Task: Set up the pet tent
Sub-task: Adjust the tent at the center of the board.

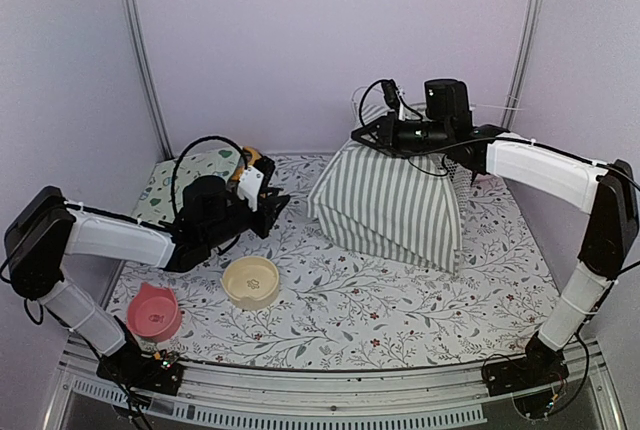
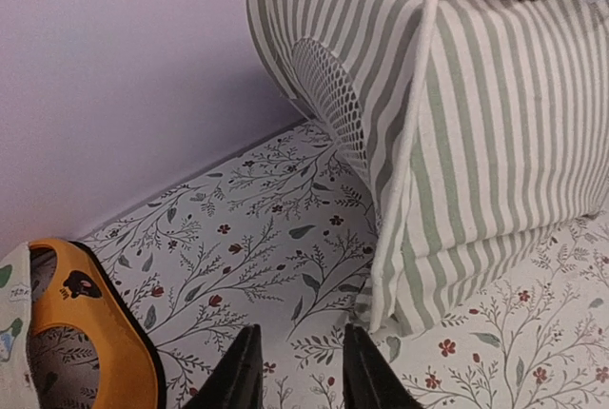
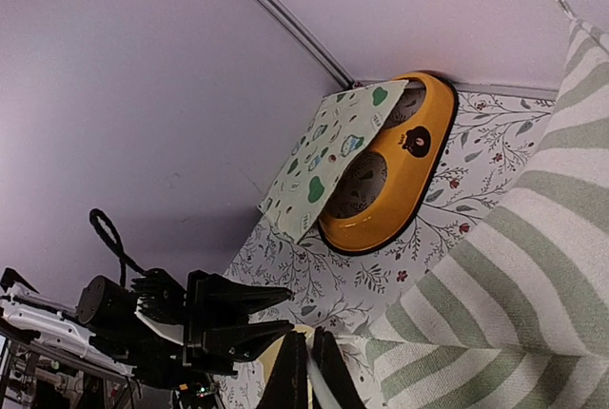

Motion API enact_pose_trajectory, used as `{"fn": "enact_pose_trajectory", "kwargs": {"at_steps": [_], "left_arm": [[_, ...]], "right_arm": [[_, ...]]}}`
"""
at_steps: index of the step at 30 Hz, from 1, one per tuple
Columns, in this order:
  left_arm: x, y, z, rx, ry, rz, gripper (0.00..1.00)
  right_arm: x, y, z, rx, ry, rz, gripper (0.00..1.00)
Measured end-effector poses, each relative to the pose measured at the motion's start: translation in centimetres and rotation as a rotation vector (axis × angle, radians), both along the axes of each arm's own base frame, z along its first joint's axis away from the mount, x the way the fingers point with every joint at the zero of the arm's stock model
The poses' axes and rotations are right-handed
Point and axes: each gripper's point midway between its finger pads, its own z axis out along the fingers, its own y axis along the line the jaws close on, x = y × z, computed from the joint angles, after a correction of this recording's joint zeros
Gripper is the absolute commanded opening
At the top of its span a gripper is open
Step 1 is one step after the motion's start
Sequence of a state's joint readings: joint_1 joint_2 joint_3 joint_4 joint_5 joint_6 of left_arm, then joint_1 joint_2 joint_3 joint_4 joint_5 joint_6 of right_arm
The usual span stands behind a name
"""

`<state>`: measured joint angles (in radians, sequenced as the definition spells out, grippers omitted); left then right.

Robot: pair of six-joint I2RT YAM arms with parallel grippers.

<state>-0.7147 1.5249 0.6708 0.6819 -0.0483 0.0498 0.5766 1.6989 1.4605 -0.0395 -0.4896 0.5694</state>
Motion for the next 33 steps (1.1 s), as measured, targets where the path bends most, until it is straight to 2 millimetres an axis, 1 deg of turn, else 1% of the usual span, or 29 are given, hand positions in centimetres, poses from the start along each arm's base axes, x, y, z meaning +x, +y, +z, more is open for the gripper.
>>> {"fn": "enact_pose_trajectory", "kwargs": {"at_steps": [3,5,7,11,14,16,19,21,23,25,26,28,31,32,33], "left_arm": [[-0.2,-0.3,0.0,-0.005,0.005,-0.028,0.36],[-0.6,-0.7,-0.1,-0.009,0.014,-0.058,0.41],[-1.0,-1.1,-0.2,-0.020,0.027,-0.090,0.43],[-1.6,-1.9,-0.6,-0.046,0.061,-0.139,0.42],[-1.2,-2.8,-2.2,-0.050,0.106,-0.157,0.41],[-0.9,-3.4,-3.5,-0.047,0.140,-0.169,0.40],[-0.6,-4.1,-4.5,-0.052,0.170,-0.182,0.40],[-0.4,-4.5,-4.5,-0.061,0.171,-0.191,0.38],[0.0,-5.0,-3.9,-0.077,0.160,-0.196,0.36],[0.5,-5.4,-3.0,-0.095,0.140,-0.201,0.34],[0.7,-5.6,-2.5,-0.104,0.129,-0.202,0.30],[1.1,-5.9,-2.0,-0.116,0.115,-0.204,0.21],[1.4,-6.2,-1.9,-0.120,0.110,-0.212,0.03],[1.6,-6.3,-1.9,-0.115,0.106,-0.214,0.00],[1.6,-6.3,-2.0,-0.107,0.103,-0.218,0.00]], "right_arm": [[0.6,-0.8,-1.4,-0.010,0.035,-0.041,0.00],[0.9,-1.2,-1.6,-0.004,0.043,-0.065,0.00],[0.8,-1.4,-1.3,0.005,0.044,-0.075,0.00],[0.6,-1.6,-0.1,0.037,0.035,-0.082,0.00],[0.5,-1.6,0.4,0.055,0.032,-0.084,0.00],[0.4,-1.7,0.4,0.059,0.034,-0.085,0.00],[0.2,-1.8,0.4,0.062,0.039,-0.086,0.00],[0.1,-1.7,0.5,0.065,0.040,-0.082,0.00],[-0.1,-1.6,0.6,0.067,0.042,-0.077,0.00],[-0.1,-1.6,0.6,0.068,0.043,-0.074,0.00],[-0.2,-1.6,0.6,0.068,0.044,-0.073,0.00],[-0.2,-1.6,0.4,0.065,0.047,-0.072,0.00],[-0.4,-1.7,0.1,0.062,0.052,-0.073,0.00],[-0.4,-1.7,0.1,0.060,0.054,-0.073,0.00],[-0.5,-1.7,0.1,0.060,0.054,-0.074,0.00]]}}
